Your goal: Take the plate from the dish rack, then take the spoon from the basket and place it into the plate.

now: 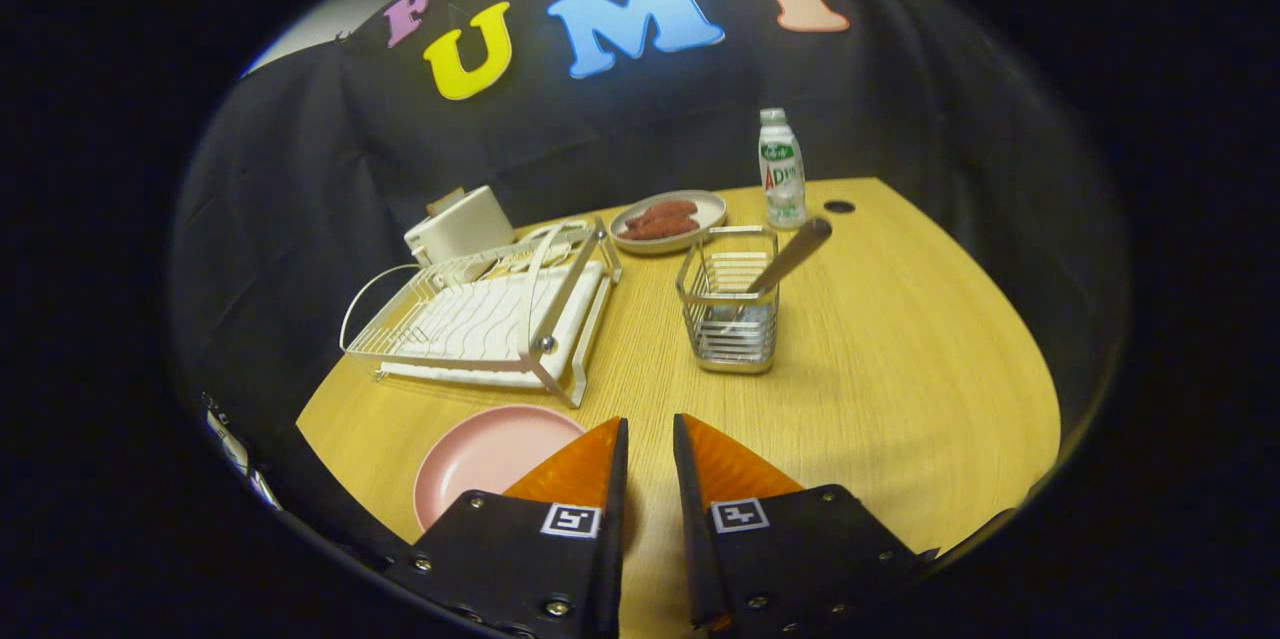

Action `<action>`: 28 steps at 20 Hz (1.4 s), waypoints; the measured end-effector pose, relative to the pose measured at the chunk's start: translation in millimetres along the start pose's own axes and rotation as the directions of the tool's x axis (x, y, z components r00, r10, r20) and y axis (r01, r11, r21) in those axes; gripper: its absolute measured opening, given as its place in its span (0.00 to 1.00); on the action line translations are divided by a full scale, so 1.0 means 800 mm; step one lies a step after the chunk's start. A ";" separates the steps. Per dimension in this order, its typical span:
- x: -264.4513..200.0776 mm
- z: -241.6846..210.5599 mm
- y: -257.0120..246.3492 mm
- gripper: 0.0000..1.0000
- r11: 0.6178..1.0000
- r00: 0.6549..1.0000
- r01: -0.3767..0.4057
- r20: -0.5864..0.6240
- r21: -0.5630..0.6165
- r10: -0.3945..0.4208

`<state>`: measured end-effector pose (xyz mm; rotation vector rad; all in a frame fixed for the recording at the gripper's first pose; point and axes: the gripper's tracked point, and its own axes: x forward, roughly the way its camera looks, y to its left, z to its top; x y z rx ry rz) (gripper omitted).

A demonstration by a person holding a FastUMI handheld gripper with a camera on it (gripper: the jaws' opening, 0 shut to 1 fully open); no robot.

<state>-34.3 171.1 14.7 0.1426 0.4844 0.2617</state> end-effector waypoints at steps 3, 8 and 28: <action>-0.017 0.055 -0.008 0.26 0.997 0.988 0.040 0.152 -0.060 -0.030; -0.045 0.125 -0.033 0.32 0.981 0.944 0.164 0.305 -0.102 -0.126; 0.091 0.107 -0.103 0.76 0.995 0.929 0.081 0.366 -0.059 -0.054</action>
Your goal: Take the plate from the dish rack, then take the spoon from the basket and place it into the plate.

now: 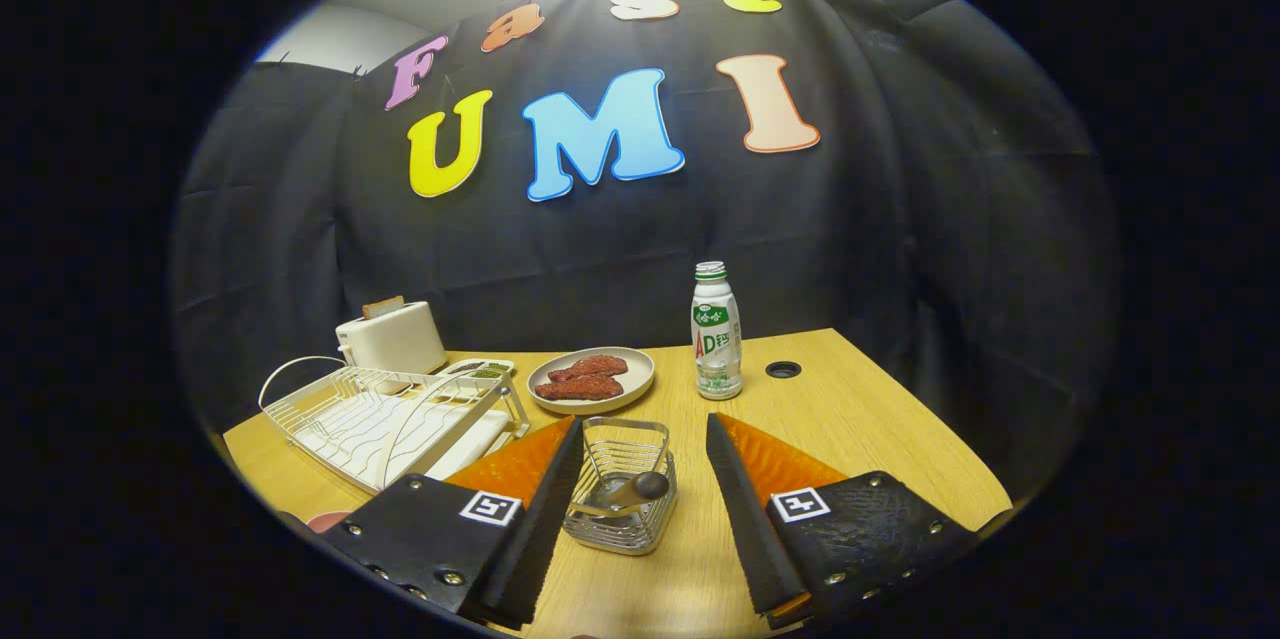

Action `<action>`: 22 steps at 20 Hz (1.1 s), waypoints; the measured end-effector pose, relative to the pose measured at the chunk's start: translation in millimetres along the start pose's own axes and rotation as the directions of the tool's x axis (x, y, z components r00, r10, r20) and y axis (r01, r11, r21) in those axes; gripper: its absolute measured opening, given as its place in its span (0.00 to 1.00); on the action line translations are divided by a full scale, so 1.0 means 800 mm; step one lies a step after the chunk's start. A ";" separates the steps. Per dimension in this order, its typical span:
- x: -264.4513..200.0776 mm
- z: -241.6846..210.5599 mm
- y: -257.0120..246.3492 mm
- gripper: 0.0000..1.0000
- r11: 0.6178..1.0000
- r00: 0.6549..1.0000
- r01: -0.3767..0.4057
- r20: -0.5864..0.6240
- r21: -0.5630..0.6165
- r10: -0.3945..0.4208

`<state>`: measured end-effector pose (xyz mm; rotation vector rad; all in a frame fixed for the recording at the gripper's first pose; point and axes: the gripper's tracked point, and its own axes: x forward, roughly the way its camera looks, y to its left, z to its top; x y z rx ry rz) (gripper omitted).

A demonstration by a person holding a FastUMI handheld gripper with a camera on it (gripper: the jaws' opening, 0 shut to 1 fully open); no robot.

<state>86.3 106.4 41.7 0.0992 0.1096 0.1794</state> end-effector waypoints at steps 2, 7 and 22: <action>0.006 0.003 -0.004 0.38 1.000 1.000 0.013 0.022 -0.021 -0.013; 0.007 -0.003 0.009 0.09 1.000 0.999 0.018 -0.037 -0.015 -0.019; -0.024 0.090 0.014 0.08 0.993 0.994 0.098 -0.047 -0.064 -0.101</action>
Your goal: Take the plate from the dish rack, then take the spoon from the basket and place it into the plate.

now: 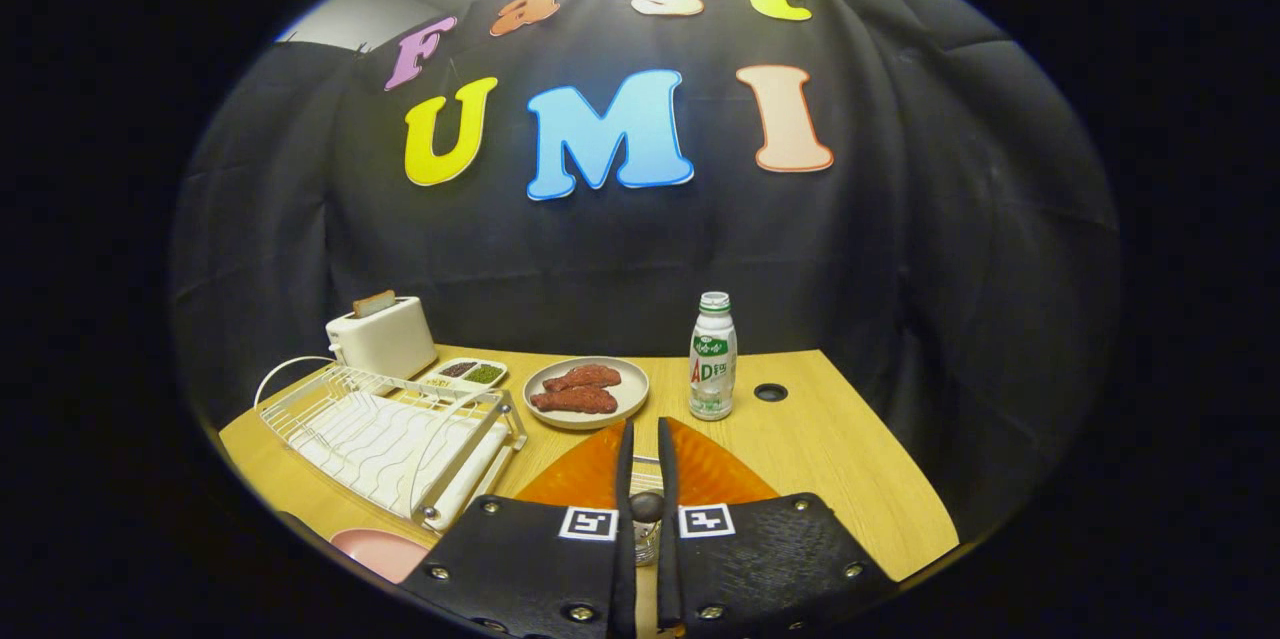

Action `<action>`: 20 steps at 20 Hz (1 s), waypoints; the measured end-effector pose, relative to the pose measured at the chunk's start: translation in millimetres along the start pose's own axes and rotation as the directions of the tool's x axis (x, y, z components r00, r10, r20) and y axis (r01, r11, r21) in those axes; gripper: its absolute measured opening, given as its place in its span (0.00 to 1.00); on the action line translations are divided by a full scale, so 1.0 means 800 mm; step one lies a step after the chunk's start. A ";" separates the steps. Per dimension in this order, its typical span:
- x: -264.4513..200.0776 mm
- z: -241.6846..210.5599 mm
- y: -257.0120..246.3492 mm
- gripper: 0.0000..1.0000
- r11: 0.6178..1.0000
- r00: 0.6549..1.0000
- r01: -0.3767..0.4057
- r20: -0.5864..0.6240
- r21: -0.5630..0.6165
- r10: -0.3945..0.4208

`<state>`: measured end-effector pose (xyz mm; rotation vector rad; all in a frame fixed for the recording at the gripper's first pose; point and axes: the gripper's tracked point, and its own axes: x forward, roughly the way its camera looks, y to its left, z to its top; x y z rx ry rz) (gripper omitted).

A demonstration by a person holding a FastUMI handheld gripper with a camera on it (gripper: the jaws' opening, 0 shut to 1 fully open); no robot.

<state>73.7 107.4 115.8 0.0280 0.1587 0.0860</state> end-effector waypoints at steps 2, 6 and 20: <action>-0.017 0.022 0.001 0.08 1.000 1.000 0.006 0.025 -0.008 -0.005; -0.051 0.053 0.011 0.08 1.000 0.999 0.004 0.051 -0.015 -0.003; -0.166 0.020 0.076 0.08 1.000 1.000 0.000 -0.009 -0.005 0.000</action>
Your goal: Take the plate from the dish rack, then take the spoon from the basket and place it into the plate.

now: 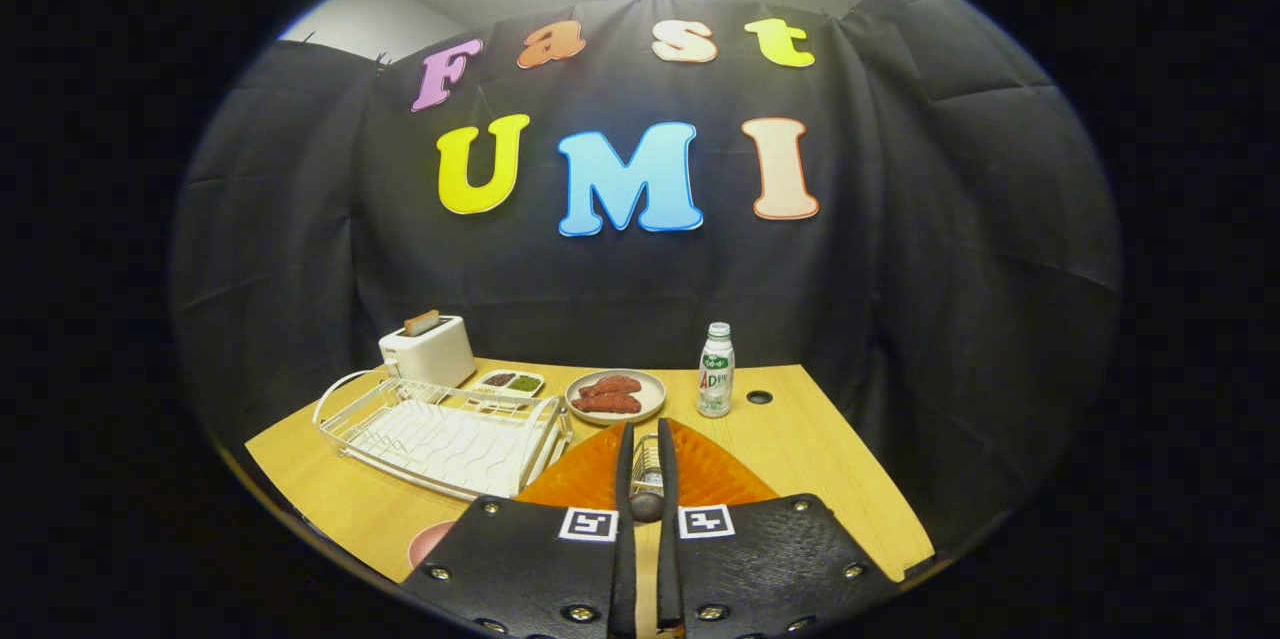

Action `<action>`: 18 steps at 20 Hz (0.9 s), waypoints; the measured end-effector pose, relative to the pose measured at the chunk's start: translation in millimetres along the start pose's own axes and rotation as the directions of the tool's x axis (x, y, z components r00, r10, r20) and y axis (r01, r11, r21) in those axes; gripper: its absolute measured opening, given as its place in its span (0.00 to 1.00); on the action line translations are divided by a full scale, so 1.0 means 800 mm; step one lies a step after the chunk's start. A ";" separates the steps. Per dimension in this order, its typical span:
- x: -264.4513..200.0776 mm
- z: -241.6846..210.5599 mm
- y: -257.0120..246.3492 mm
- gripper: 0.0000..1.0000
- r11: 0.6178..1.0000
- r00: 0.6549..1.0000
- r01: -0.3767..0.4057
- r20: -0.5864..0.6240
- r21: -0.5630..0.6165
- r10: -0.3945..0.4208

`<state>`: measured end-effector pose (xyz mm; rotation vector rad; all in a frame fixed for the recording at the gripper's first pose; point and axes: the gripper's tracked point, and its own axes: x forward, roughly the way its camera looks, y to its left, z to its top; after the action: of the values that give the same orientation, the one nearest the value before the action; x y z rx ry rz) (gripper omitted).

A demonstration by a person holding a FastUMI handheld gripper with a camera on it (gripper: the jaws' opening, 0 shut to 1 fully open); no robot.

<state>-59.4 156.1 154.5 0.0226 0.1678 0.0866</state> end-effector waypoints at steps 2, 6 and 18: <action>-0.006 -0.013 0.018 0.08 1.000 1.000 -0.015 -0.023 0.005 0.015; -0.007 -0.034 0.062 0.08 0.998 0.996 -0.063 -0.060 0.002 0.063; 0.009 -0.091 0.191 0.08 0.973 0.959 -0.229 -0.177 -0.027 0.221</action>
<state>-77.6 310.3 86.3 -0.0130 0.3373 0.3205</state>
